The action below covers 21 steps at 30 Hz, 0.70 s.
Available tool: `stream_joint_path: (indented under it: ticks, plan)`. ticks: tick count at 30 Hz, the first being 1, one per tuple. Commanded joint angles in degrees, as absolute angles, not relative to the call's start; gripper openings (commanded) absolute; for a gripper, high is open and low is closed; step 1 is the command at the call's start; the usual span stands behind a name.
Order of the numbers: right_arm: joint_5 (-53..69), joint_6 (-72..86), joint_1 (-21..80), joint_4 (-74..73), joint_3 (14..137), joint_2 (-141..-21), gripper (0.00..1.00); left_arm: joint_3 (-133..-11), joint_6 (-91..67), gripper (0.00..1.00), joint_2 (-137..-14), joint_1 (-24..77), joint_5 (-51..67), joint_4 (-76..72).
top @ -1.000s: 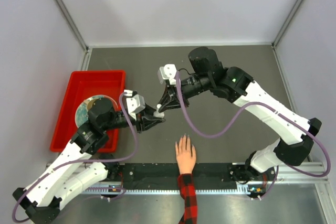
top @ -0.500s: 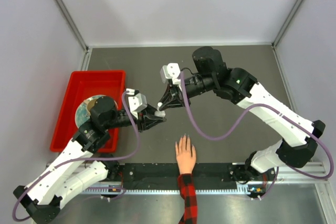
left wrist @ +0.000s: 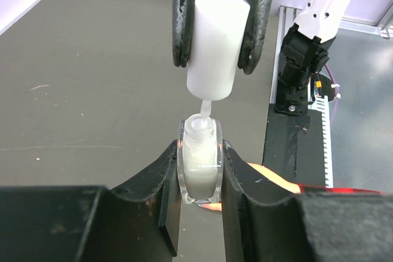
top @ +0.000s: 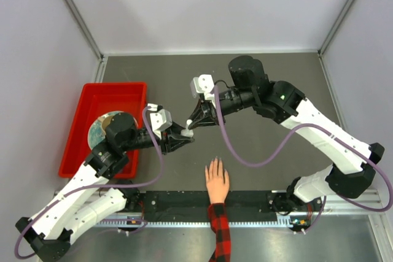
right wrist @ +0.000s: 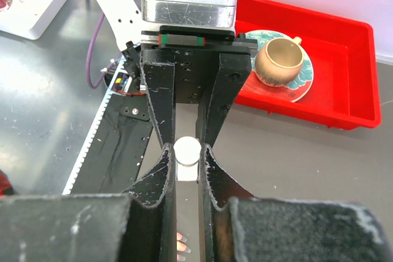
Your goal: Paint the nails
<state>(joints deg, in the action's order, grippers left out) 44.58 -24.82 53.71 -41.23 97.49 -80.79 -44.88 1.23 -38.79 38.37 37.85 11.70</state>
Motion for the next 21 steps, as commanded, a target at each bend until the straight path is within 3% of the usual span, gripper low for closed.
stream_joint_path:
  ticks: [1,21]
  plan:
    - [44.9,-25.3,53.3,-39.8,97.6,-78.6,0.00,-47.4,1.7,0.00,-38.3,38.3,37.4,10.5]
    - [44.8,-25.4,52.6,-40.2,98.2,-77.9,0.00,-47.3,1.8,0.00,-38.4,38.3,37.4,10.5]
